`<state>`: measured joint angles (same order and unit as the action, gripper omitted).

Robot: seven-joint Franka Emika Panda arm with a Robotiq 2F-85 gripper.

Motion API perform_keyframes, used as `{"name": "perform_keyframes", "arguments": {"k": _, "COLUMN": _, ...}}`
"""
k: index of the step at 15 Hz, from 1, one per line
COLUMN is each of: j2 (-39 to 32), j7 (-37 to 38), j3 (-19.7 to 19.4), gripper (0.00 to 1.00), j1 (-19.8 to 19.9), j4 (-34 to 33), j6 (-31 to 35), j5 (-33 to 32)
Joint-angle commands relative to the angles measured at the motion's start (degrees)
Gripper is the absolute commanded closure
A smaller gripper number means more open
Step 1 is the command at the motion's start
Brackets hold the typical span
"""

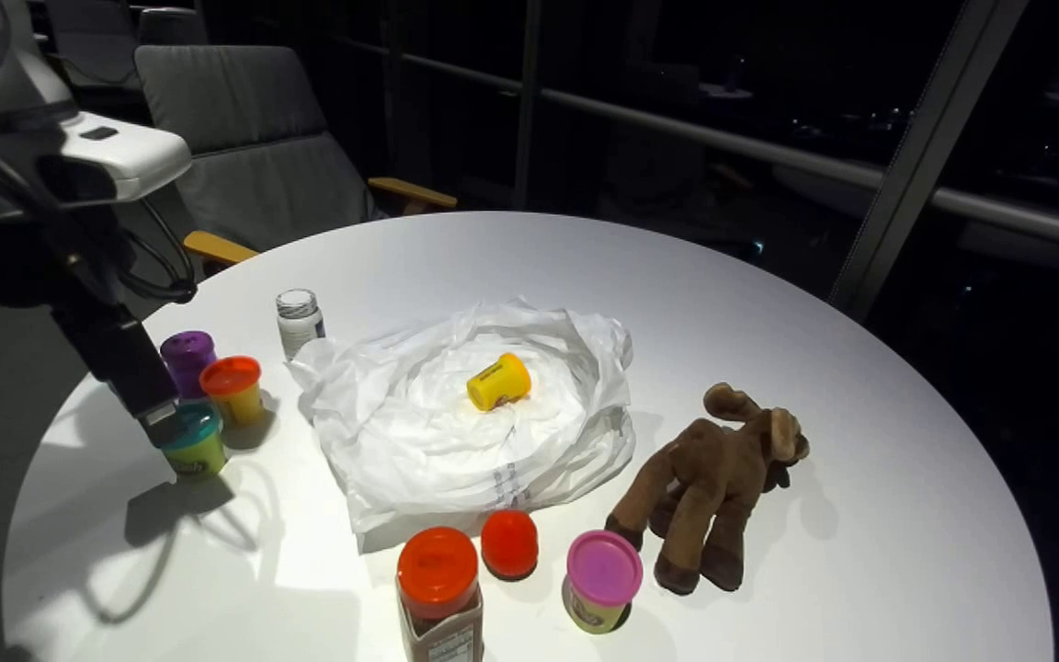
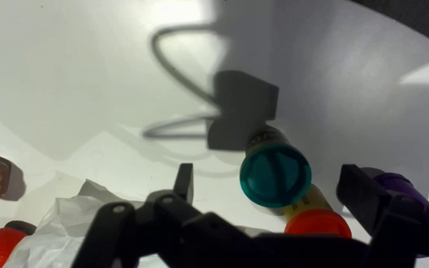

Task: Pick up all the objects from the table and put them in the plastic bag.

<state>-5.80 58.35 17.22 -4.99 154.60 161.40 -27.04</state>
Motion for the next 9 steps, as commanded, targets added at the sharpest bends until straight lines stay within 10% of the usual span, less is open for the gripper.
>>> {"name": "perform_keyframes", "arguments": {"k": 1, "j2": -3.5, "j7": 5.09, "j3": -1.82, "gripper": 0.0, "j1": -0.82, "j4": -3.02, "j6": 1.16, "j5": -6.82}}
{"name": "perform_keyframes", "arguments": {"k": 9, "j2": -13.75, "j7": 6.15, "j3": -3.77, "gripper": 0.0, "j1": -0.64, "j4": -10.18, "j6": 1.08, "j5": -11.77}}
